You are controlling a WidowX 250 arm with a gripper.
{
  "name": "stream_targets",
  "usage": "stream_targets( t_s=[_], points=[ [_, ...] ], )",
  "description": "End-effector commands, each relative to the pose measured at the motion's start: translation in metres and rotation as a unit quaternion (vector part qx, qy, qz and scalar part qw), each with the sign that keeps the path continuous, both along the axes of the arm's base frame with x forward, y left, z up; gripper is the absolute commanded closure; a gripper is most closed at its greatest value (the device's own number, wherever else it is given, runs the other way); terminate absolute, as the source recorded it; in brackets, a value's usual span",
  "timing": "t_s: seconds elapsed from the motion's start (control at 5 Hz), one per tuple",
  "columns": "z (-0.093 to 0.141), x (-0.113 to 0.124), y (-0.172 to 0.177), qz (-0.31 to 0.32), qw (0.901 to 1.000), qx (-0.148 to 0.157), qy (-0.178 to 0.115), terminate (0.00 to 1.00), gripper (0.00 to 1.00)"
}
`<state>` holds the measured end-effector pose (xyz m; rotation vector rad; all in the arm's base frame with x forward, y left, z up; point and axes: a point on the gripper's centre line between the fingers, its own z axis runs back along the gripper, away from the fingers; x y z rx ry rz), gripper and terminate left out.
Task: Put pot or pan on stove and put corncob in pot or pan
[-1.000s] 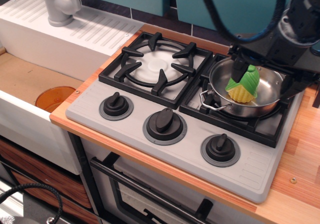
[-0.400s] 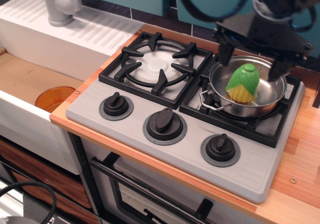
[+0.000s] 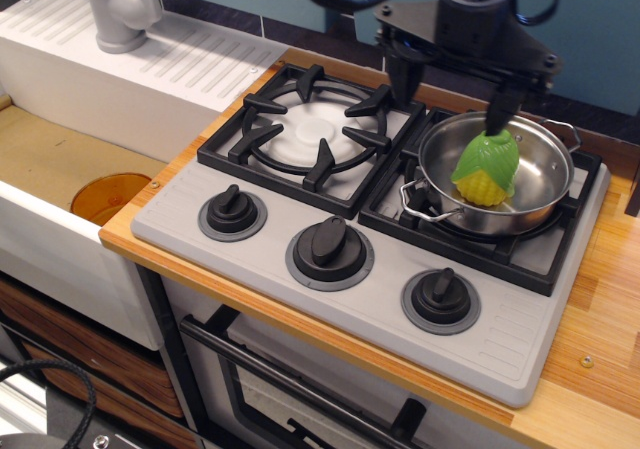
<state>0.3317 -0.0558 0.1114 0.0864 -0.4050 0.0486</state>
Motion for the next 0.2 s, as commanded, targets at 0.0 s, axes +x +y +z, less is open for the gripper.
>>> stream_targets(
  t_s=[0.0],
  points=[
    [0.0168,0.0077,0.0184,-0.018,0.9989,-0.023,-0.037,1.0,0.0]
  ],
)
